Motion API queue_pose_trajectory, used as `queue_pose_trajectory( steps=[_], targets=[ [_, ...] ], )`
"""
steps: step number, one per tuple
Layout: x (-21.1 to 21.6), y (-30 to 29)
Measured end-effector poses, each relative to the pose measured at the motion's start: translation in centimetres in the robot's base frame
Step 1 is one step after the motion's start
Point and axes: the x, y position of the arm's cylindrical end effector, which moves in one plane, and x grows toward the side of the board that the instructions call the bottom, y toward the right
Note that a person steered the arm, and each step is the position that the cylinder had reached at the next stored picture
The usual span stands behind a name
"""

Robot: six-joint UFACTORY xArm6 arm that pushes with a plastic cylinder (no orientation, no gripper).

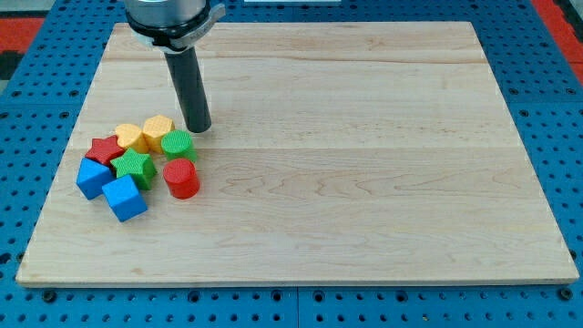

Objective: Move the blue cube towards the bottom center of the board

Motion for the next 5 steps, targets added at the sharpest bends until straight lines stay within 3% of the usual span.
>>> queue_pose_trajectory(
  steps=[1, 2, 3, 4, 5],
  targets=[
    [-5.0, -5.9],
    [-6.1, -14.4],
    [-4.7, -17.2],
    [0.2, -17.2],
    [10.6, -14.9]
  ],
)
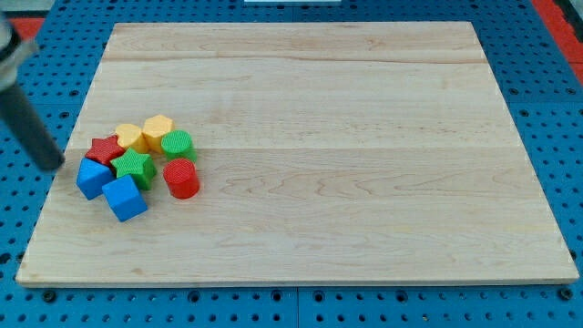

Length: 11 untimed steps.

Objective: Move the blue cube towards the bottom center of the board

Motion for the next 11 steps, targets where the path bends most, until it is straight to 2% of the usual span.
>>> queue_pose_trajectory(
  steps=[1, 2, 4, 6, 8, 9, 10, 11],
  targets=[
    [1.2, 0.6],
    [1.9, 5.5],
    [2.2, 19.7],
    [-0.1, 19.6],
    [-1.6, 25.4],
    [2.8, 26.1],
    [2.4, 21.5],
    [2.7, 11.1]
  ],
)
